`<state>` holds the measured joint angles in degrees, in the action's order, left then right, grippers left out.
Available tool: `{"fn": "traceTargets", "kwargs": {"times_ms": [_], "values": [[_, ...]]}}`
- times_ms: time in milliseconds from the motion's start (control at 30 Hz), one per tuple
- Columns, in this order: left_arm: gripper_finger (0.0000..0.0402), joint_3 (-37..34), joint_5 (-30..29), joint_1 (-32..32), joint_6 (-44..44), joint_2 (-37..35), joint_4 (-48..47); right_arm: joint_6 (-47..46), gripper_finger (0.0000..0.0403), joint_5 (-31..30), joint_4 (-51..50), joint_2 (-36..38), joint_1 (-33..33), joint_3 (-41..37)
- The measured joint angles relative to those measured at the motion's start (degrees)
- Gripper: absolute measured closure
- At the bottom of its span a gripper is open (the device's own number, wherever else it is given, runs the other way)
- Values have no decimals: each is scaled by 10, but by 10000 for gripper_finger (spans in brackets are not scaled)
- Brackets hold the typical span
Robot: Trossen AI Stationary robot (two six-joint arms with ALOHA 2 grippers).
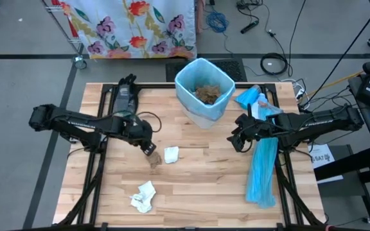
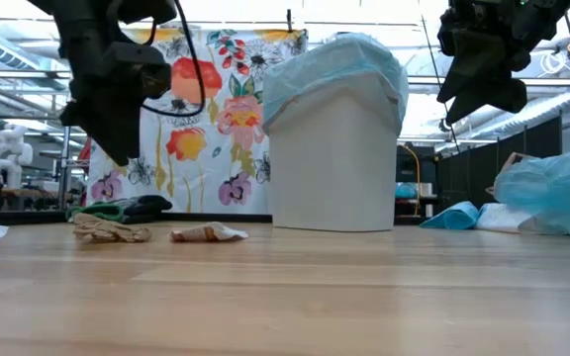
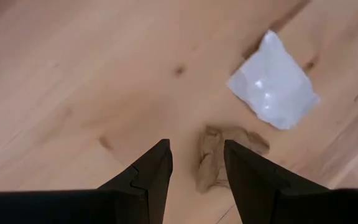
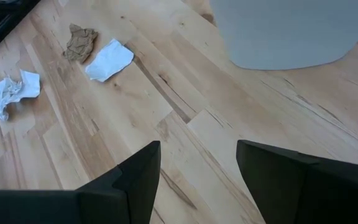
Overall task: Place trash/remove bag and relplace
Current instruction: Put the brown napkin into the trash bin
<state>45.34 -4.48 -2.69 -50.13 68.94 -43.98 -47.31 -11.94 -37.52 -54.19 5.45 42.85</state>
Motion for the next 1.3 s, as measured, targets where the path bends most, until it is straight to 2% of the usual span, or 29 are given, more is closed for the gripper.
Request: {"fn": "traceTargets", "kwargs": {"times_ms": [133, 400, 700, 800, 933, 967, 1300], "values": [[251, 0, 8, -12, 31, 31, 19, 0, 200, 0, 0, 0, 0, 0], [251, 0, 74, -34, 88, 135, 36, 0, 200, 0, 0, 0, 0, 0], [251, 2, 69, -53, 104, 239, 103, 0, 200, 0, 0, 0, 0, 0], [275, 9, 71, -53, 94, 258, 119, 0, 200, 0, 0, 0, 0, 0], [376, 21, 75, -53, 91, 255, 125, 0, 200, 0, 0, 0, 0, 0], [387, 26, 74, -53, 89, 251, 122, 0, 200, 0, 0, 0, 0, 0], [399, 122, 57, -54, 55, 162, 98, 0, 200, 0, 0, 0, 0, 0]]}}
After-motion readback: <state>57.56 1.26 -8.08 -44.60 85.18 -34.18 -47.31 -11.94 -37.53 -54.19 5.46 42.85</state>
